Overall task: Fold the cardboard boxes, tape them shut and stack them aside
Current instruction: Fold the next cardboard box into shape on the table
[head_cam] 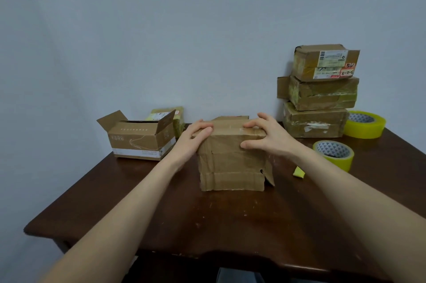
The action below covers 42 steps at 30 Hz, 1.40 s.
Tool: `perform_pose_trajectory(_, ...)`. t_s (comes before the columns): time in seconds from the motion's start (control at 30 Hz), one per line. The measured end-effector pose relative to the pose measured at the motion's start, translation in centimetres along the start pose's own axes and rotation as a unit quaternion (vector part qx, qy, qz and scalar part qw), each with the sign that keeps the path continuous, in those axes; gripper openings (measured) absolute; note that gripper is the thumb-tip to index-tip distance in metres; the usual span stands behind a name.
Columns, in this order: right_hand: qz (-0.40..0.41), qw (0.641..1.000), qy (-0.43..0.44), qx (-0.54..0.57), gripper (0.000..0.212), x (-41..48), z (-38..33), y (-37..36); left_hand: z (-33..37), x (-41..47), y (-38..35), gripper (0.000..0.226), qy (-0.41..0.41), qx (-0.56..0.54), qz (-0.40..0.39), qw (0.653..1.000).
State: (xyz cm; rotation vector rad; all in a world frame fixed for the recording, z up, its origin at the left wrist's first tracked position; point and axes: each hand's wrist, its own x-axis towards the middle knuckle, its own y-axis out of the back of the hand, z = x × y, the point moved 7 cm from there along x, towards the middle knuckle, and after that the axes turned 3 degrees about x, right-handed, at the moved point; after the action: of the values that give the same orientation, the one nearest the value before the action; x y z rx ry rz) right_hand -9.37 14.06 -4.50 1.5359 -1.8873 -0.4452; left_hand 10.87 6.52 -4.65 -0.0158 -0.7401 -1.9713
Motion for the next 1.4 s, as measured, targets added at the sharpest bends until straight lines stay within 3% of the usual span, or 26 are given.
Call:
perform_pose_trajectory(0.2, -0.066, 0.992, -0.016, -0.104, 0.055, 0.2, 2.3, -1.5, -1.4, 0.0, -1.3, 0.038, 0.015, 0.077, -0.023, 0.997)
perform_pose_trajectory(0.47, -0.056, 0.994, -0.03, -0.094, 0.06, 0.0, 2.6, -1.9, -3.1, -0.4, -2.4, 0.051, 0.04, 0.025, -0.022, 0.999)
perform_pose_trajectory(0.57, -0.015, 0.998, -0.047, -0.037, 0.053, -0.1, 2.8, -1.5, -3.4, -0.6, -2.5, 0.06, 0.066, -0.017, -0.026, 0.997)
perform_pose_trajectory(0.7, 0.065, 0.996, -0.038, 0.048, 0.05, -0.6, 1.4, 1.8, -4.1, -0.8, 0.7, 0.052, 0.156, -0.115, 0.123, 0.973)
perform_pose_trajectory(0.77, 0.087, 0.993, -0.026, 0.07, 0.05, -0.8, 0.6, 3.0, -4.5, -1.0, 2.2, 0.04, 0.207, -0.106, 0.153, 0.961)
perform_pose_trajectory(0.87, 0.085, 0.992, -0.008, 0.098, 0.048, -0.9, -0.8, 3.4, -3.9, -1.5, 1.6, 0.051, 0.279, -0.121, 0.061, 0.951)
perform_pose_trajectory(0.97, 0.069, 0.992, 0.013, 0.105, 0.043, -1.1, -2.1, 3.1, -2.4, -2.1, 0.1, 0.052, 0.322, -0.21, 0.004, 0.923)
perform_pose_trajectory(1.17, 0.051, 0.996, 0.014, 0.068, 0.041, -1.5, -2.6, 3.6, -2.5, -2.4, 0.9, 0.026, 0.297, -0.295, 0.089, 0.904)
perform_pose_trajectory(1.27, 0.024, 0.999, 0.003, 0.031, 0.044, -1.5, -2.8, 3.6, -3.8, -2.8, 1.6, 0.042, 0.289, -0.253, 0.093, 0.919)
perform_pose_trajectory(1.4, -0.033, 0.998, -0.009, -0.051, 0.049, -1.1, -3.4, 1.6, -6.3, -4.5, 0.6, 0.04, 0.334, -0.189, 0.054, 0.922)
